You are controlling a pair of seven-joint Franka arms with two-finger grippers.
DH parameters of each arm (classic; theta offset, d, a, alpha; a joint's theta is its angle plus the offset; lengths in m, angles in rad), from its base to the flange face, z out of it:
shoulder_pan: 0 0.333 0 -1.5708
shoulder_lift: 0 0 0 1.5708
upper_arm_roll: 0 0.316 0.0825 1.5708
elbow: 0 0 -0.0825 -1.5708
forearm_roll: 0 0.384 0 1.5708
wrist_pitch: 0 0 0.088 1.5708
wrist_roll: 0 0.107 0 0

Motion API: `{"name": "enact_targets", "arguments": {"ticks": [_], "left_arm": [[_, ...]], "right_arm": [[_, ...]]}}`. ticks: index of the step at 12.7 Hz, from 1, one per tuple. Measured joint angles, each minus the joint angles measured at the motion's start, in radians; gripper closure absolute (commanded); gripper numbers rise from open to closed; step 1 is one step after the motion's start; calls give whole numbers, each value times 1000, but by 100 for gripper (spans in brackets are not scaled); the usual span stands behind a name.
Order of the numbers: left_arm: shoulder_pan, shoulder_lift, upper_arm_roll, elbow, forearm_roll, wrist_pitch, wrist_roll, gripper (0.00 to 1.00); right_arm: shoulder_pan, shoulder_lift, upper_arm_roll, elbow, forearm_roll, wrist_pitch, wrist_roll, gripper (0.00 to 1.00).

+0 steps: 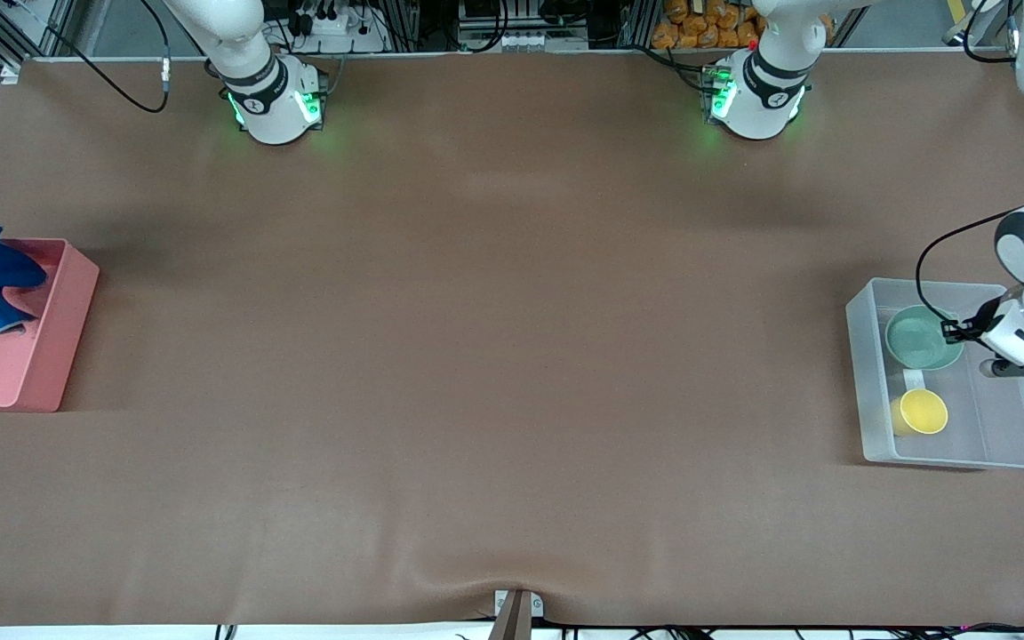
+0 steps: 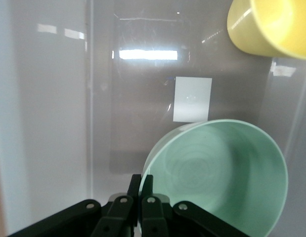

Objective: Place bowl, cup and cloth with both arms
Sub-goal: 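Lower the bowl into the clear bin while the right gripper releases the cloth, then open the left gripper on the bowl while the right gripper lifts away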

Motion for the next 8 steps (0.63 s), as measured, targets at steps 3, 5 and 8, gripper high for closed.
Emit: {"name": "enact_targets", "arguments": {"ticks": [3, 5, 8], "left_arm": [[0, 19, 0, -1, -4, 28, 5, 55], [-2, 20, -1, -1, -5, 29, 43, 36], [-10, 20, -1, 13, -5, 28, 60, 2]], "right_arm": [[-6, 0, 0, -2, 2, -6, 2, 0], [-6, -2, 6, -1, 3, -6, 14, 0], [12, -33, 48, 5, 3, -11, 116, 0]]}}
